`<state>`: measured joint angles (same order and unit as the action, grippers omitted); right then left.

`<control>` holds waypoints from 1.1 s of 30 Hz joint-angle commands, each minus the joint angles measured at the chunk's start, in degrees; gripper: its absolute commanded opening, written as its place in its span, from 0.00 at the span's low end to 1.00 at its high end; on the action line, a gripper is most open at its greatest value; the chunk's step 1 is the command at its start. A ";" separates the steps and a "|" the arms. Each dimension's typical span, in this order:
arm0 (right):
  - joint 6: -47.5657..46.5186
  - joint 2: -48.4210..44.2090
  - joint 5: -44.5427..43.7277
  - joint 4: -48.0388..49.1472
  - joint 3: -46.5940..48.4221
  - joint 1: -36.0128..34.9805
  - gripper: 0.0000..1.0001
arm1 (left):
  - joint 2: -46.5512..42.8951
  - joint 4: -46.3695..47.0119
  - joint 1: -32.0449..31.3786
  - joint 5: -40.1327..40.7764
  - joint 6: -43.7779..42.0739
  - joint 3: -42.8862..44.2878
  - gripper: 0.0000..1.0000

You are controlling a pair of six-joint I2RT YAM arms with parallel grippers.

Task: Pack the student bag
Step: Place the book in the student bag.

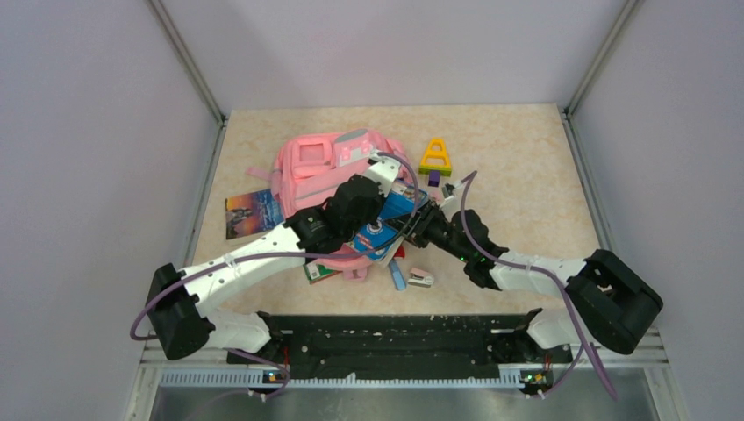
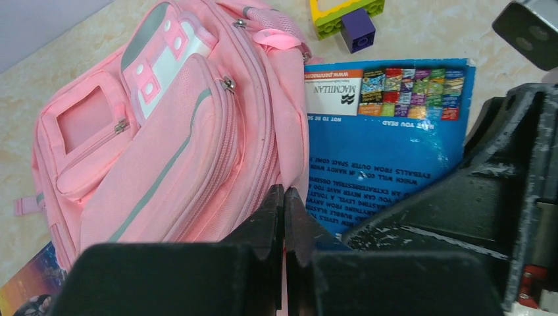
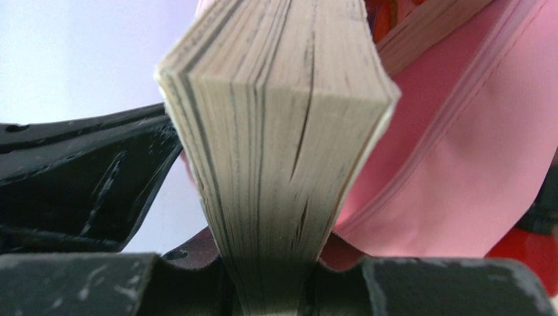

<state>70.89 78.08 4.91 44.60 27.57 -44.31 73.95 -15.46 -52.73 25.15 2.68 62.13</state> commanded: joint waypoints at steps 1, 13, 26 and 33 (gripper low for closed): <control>-5.98 3.52 -7.00 15.87 7.97 0.02 0.00 | -4.71 3.08 -0.62 -1.12 2.42 3.20 0.00; -7.37 17.54 -10.80 26.54 14.84 -0.33 0.00 | -4.33 2.90 0.26 -4.22 3.91 3.37 0.00; -6.37 30.72 -23.72 23.95 25.20 -1.80 0.01 | -4.35 2.72 0.70 -7.61 5.91 3.46 0.00; -7.63 30.89 -24.63 17.93 26.70 -2.15 0.60 | -4.75 2.46 0.70 -7.01 5.57 3.48 0.00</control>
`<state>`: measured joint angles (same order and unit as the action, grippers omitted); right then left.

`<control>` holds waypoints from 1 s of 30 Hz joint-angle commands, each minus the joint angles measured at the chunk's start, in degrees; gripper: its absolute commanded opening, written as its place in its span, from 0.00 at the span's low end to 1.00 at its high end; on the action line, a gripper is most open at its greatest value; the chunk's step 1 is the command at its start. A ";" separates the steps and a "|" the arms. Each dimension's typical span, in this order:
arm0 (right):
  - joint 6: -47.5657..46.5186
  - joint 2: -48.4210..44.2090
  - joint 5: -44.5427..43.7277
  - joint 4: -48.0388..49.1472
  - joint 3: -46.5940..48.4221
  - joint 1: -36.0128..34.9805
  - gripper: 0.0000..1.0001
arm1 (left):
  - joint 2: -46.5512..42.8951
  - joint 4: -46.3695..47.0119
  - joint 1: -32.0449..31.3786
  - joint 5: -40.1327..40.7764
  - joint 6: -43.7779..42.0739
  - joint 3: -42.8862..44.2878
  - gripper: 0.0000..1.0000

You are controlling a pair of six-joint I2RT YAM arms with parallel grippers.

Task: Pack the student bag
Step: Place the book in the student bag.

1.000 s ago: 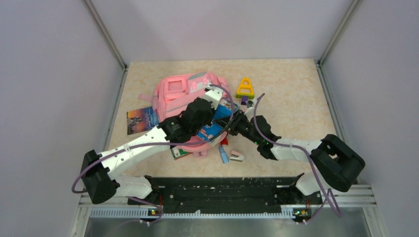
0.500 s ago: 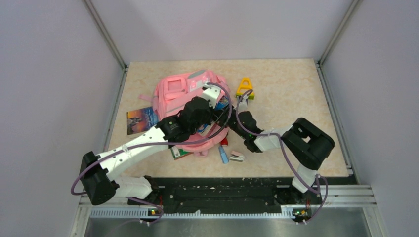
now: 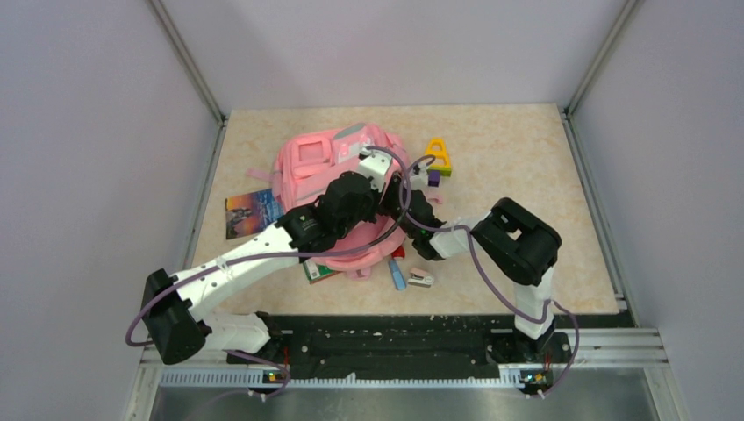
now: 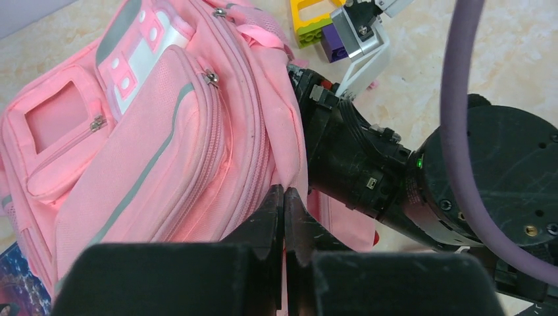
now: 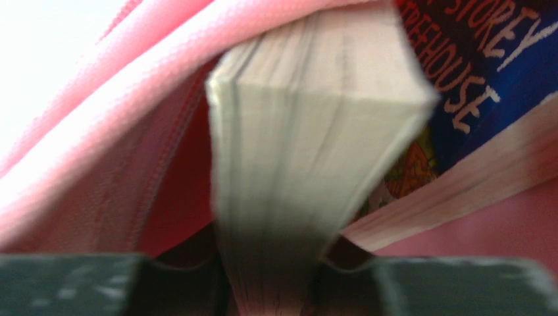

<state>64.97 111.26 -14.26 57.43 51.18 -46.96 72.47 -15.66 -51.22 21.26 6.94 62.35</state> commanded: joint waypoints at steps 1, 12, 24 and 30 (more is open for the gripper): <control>-2.20 -3.49 -6.23 3.45 2.23 0.34 0.66 | -3.36 2.73 -0.81 -2.72 1.12 3.30 0.00; -4.29 -14.17 -6.53 -2.56 -9.45 -0.15 0.99 | -4.18 2.54 -0.63 -0.40 -0.23 3.39 0.00; -1.95 -14.06 -3.47 -0.92 -13.00 -0.35 0.35 | -3.66 2.54 -0.12 -0.67 -0.36 3.43 0.00; -2.53 -7.61 -2.52 2.20 -8.11 -0.56 0.13 | -3.03 2.37 -0.02 -1.71 -0.38 3.51 0.00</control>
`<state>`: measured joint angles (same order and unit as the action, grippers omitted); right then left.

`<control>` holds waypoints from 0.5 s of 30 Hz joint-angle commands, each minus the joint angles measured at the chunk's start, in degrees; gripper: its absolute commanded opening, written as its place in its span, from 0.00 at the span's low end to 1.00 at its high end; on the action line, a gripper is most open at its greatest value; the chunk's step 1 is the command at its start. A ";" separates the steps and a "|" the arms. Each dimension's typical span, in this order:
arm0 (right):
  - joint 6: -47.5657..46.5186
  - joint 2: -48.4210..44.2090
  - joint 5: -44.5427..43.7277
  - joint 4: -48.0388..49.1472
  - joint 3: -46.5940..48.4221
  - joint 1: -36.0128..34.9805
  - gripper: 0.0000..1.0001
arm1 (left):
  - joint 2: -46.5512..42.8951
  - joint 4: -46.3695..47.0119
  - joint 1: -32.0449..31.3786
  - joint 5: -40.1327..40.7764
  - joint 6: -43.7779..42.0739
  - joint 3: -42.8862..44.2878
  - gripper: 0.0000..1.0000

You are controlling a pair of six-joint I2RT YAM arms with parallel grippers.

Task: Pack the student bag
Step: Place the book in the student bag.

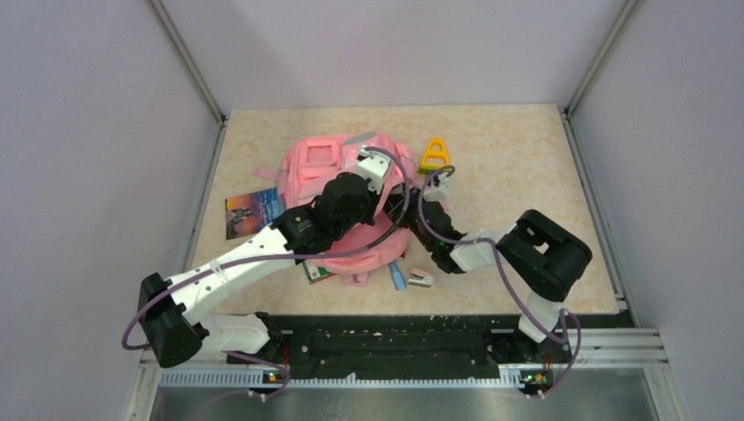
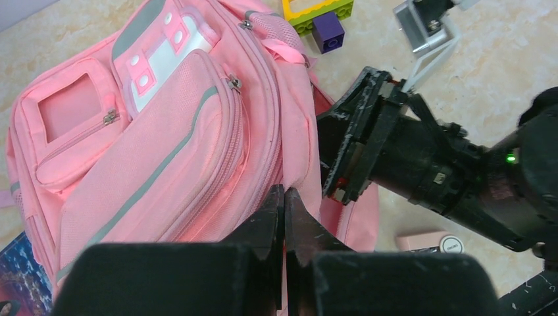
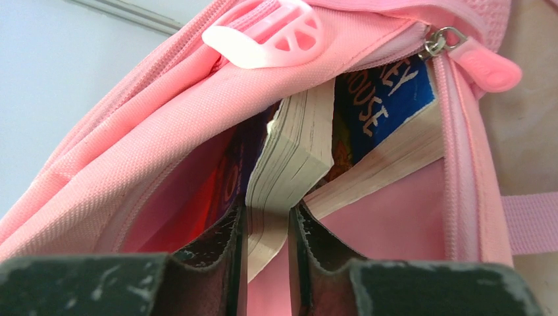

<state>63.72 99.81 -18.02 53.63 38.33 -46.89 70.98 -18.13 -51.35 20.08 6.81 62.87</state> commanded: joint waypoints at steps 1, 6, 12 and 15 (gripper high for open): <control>-2.04 5.11 1.70 6.03 6.30 -0.62 0.13 | -1.28 4.55 0.11 -0.35 -0.14 3.18 0.00; -5.71 6.64 2.27 4.33 10.55 -0.59 0.20 | -0.68 4.02 0.20 -0.61 0.18 3.50 0.00; -7.99 -1.29 5.03 2.87 3.52 -0.57 0.56 | -0.54 3.14 1.87 0.79 1.17 4.00 0.00; -9.37 -8.11 7.74 -2.22 -0.71 -0.65 0.72 | -0.41 2.67 3.37 0.30 1.96 4.22 0.00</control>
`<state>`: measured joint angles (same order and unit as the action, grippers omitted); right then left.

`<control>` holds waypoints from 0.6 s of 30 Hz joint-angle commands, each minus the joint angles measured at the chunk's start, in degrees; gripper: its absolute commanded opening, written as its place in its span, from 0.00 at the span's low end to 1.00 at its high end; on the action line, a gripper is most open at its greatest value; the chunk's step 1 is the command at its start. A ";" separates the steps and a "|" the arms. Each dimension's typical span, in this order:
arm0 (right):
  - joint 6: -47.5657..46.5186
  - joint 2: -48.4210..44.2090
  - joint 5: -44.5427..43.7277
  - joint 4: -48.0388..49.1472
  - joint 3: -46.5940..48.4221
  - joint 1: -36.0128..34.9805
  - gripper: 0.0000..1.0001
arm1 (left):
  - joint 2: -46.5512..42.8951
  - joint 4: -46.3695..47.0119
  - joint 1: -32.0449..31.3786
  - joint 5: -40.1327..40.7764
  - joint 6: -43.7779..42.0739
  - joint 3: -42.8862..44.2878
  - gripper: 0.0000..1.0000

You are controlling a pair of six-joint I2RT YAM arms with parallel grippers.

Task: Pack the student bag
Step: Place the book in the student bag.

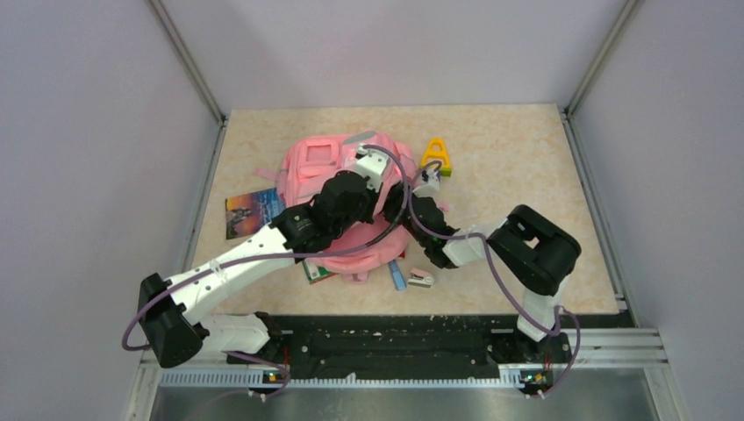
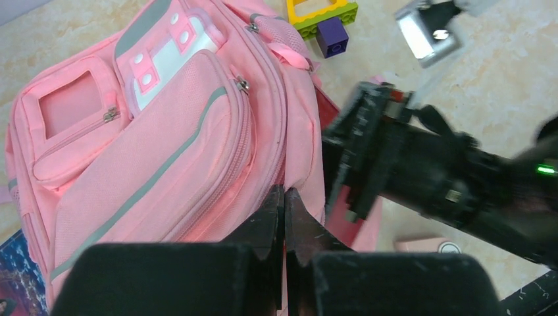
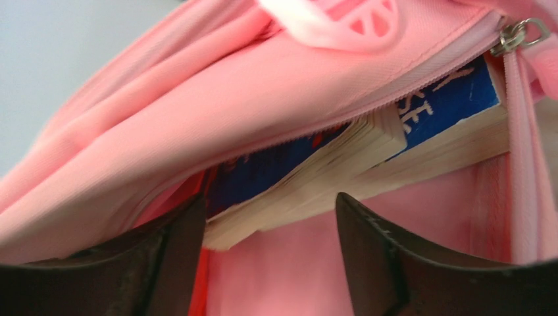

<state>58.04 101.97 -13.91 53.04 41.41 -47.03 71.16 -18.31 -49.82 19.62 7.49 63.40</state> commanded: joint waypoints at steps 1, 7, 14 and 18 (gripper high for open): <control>-4.20 -12.84 4.28 -3.61 -5.24 -0.59 0.76 | -0.62 2.88 2.22 0.77 1.32 3.73 0.00; -8.56 -27.10 6.21 -18.34 -10.94 -0.71 0.90 | -0.99 3.40 4.58 0.95 0.88 3.45 0.00; -12.68 -33.22 10.78 -28.56 -12.04 5.27 0.99 | -1.92 4.41 6.39 0.57 0.17 2.77 0.00; -15.84 -28.93 17.53 -29.45 -8.70 9.04 0.99 | -1.82 4.51 6.67 0.59 -0.11 2.76 0.00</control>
<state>46.83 70.08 -3.64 27.03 29.98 -40.97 71.37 -18.35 -43.92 17.98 7.99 64.16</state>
